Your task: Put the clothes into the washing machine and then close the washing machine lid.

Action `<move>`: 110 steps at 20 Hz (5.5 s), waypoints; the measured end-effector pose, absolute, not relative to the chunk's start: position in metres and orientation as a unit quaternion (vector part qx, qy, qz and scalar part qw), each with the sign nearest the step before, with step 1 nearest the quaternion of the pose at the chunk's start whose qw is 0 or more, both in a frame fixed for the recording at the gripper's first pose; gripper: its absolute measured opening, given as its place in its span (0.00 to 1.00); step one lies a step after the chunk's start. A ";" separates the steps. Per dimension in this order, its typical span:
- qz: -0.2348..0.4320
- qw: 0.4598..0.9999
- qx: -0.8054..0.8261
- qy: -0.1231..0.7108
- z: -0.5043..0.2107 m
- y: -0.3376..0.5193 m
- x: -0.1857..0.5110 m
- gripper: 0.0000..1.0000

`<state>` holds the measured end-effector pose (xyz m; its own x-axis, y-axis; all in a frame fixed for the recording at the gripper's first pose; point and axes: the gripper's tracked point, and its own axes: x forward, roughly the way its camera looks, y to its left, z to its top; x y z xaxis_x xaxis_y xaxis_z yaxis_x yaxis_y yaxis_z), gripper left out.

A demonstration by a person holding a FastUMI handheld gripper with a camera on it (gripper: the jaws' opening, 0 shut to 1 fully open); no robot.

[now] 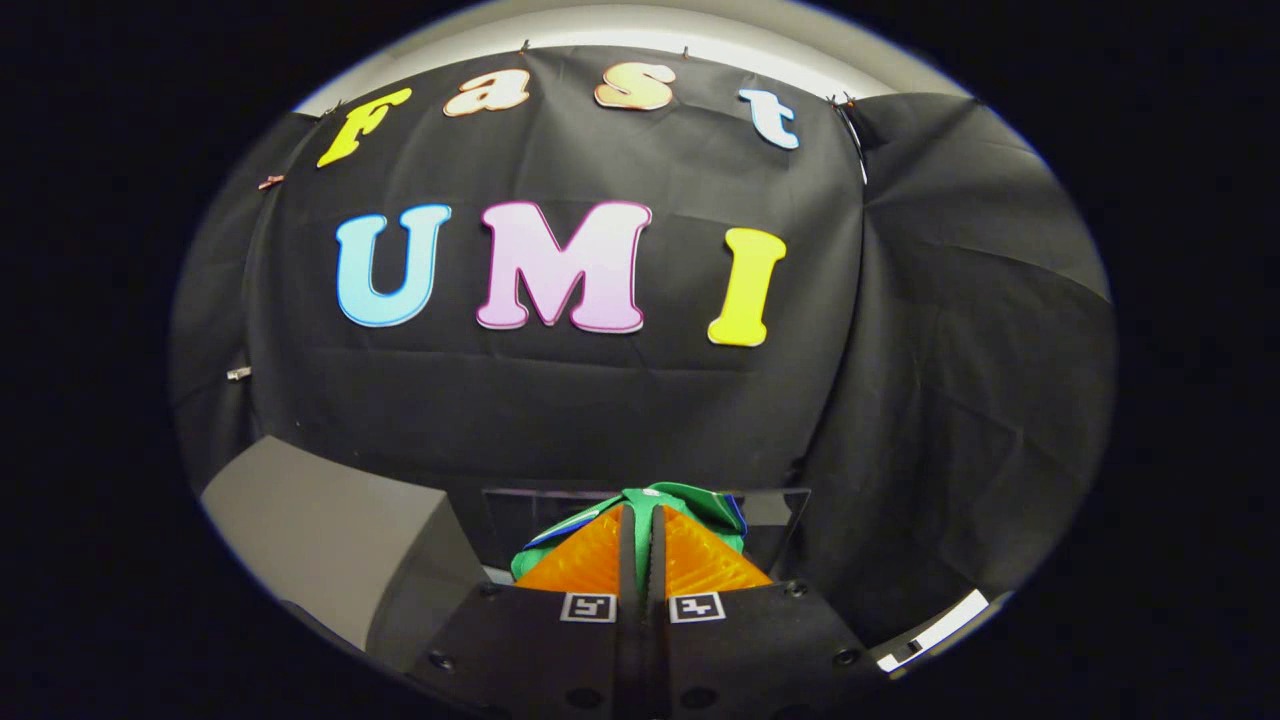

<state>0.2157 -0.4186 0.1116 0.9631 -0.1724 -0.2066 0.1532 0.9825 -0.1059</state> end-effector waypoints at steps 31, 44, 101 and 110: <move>-0.088 0.910 -0.054 0.402 -0.251 -0.468 0.242 0.05; -0.089 0.884 -0.042 0.457 -0.272 -0.477 0.228 0.99; -0.090 0.980 0.023 0.179 0.038 -0.487 0.335 1.00; -0.094 0.977 0.016 0.189 0.034 -0.486 0.320 1.00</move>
